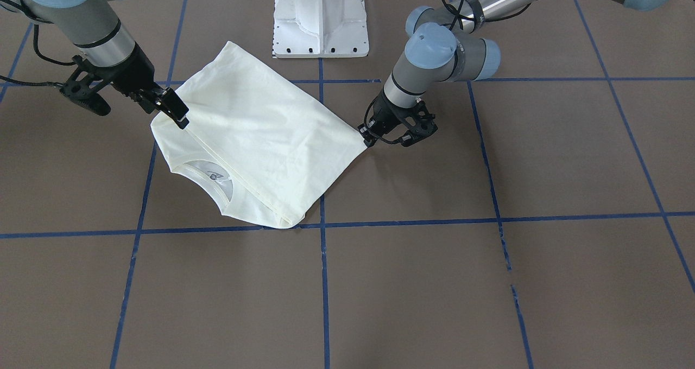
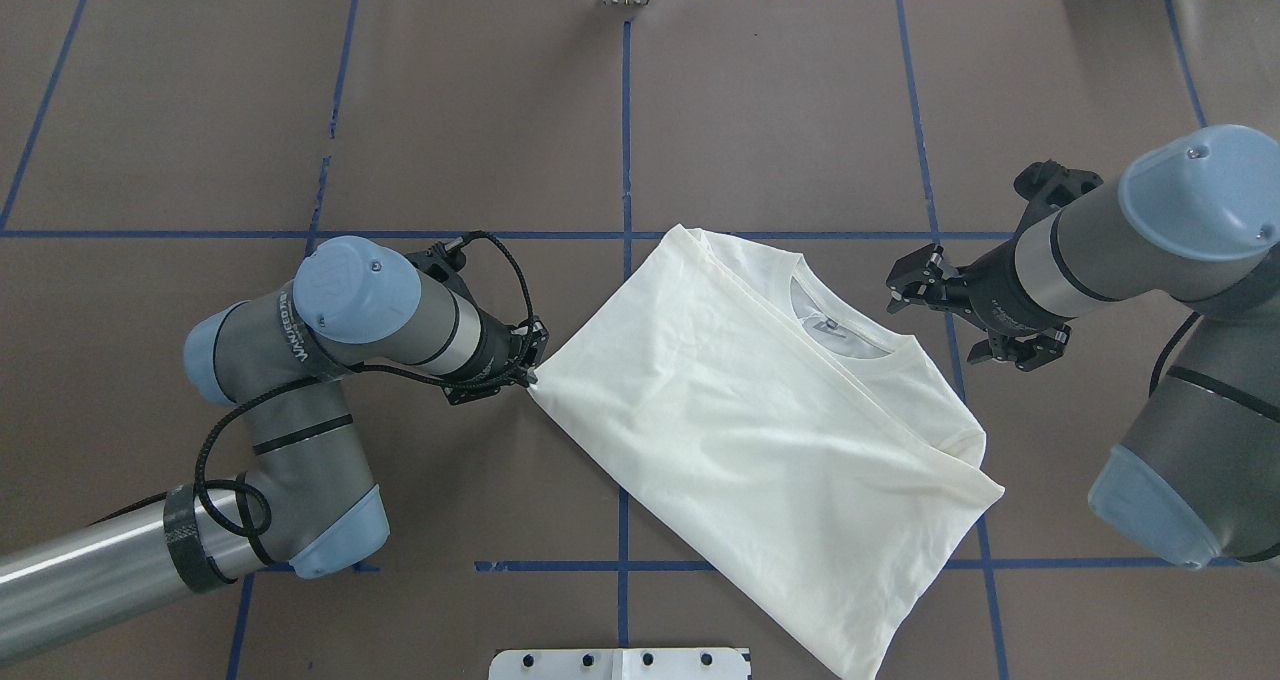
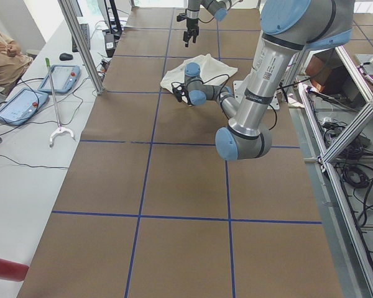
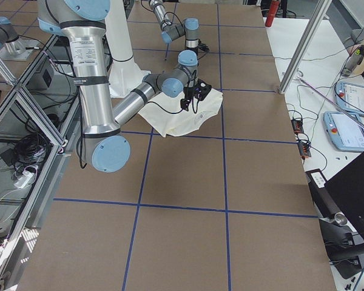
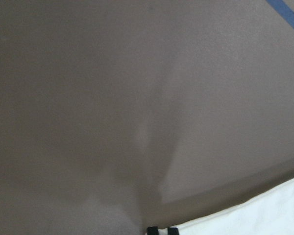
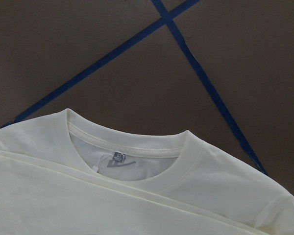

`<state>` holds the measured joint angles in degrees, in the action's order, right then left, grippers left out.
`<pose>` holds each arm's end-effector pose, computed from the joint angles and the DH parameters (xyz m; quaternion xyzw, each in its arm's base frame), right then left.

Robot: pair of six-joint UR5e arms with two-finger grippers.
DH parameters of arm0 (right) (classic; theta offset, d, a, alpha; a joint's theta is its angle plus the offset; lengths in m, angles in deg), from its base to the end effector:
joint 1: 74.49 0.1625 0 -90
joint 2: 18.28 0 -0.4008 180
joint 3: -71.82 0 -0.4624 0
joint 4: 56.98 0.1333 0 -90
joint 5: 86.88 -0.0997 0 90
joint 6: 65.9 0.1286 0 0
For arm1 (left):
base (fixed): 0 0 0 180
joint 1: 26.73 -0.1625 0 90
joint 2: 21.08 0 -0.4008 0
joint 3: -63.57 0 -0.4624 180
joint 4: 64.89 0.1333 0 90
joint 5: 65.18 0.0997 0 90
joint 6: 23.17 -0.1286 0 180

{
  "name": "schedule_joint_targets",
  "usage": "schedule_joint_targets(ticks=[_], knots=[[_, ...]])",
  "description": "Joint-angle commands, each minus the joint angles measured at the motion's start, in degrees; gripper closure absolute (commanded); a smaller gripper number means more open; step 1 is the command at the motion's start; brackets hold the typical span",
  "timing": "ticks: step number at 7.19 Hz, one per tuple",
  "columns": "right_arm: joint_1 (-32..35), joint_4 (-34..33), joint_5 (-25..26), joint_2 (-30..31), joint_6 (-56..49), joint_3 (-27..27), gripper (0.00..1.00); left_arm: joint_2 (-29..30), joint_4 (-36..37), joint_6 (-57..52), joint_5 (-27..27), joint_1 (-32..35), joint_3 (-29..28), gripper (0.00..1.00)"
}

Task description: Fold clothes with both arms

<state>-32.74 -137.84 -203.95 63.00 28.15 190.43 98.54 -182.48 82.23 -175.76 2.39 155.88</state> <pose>-0.3830 -0.4421 0.2849 -0.0796 -0.4325 0.2626 0.8589 0.6078 -0.4394 0.2415 -0.0956 0.5034 -0.2415 0.8241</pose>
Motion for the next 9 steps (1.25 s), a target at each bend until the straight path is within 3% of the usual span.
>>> schedule_joint_targets(ticks=[1, 2, 4, 6, 7, 8, 9], knots=[[-0.09, 0.0, 0.0, -0.07, 0.0, 0.04, 0.0, 0.35, 0.34, -8.05, -0.07, 4.85, -0.11, 1.0], [0.0, 0.0, 0.0, -0.16, 0.0, 0.04, 0.0, 2.01, 0.34, -12.54, -0.25, 8.72, -2.64, 1.0], [-0.09, 0.0, 0.09, -0.25, 0.0, -0.05, 0.0, 13.04, -0.53, -14.16, -0.25, 14.27, -15.33, 1.0], [-0.09, 0.0, 0.26, -1.82, 0.26, -0.66, 0.0, 22.02, -10.05, -19.33, 0.01, 17.97, -31.84, 1.0], [-0.09, 0.0, 0.18, -2.26, 0.44, -0.66, 0.0, 27.02, -12.99, -20.75, 3.49, 18.16, -39.41, 1.0], [-0.26, 0.0, 0.61, -3.05, 0.44, -0.84, 0.0, 29.16, -14.23, -21.2, 3.96, 18.16, -42.53, 1.0], [-0.7, 0.0, 2.36, -6.1, 0.53, -3.1, 0.0, 29.53, -14.42, -20.94, 3.71, 18.08, -42.3, 0.54]])
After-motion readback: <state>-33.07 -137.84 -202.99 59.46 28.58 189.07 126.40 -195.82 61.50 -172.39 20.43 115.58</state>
